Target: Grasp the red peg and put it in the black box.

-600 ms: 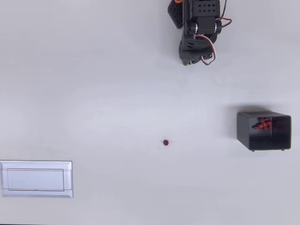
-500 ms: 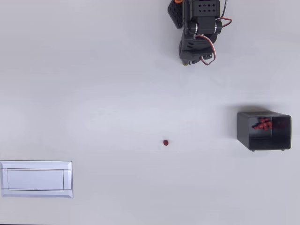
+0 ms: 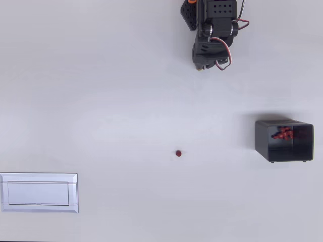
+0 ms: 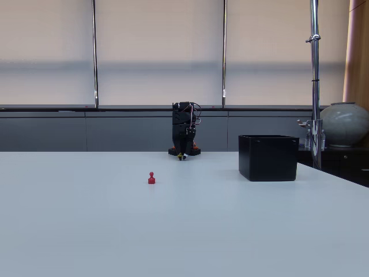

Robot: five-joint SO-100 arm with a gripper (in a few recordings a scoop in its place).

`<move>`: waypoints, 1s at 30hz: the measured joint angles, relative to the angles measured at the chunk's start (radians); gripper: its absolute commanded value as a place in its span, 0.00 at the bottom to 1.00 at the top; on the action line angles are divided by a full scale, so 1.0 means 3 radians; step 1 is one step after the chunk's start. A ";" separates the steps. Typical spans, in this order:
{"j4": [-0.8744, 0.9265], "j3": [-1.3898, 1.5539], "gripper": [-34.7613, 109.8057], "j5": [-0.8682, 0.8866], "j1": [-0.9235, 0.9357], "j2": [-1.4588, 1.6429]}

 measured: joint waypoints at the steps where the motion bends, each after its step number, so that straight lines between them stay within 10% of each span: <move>1: 0.0000 0.0000 0.25 0.0000 0.0000 0.0000; 19: -0.0041 -0.0005 0.25 -0.0041 0.0010 0.0041; 30: -0.1820 -0.0005 0.28 0.0087 0.0394 0.1232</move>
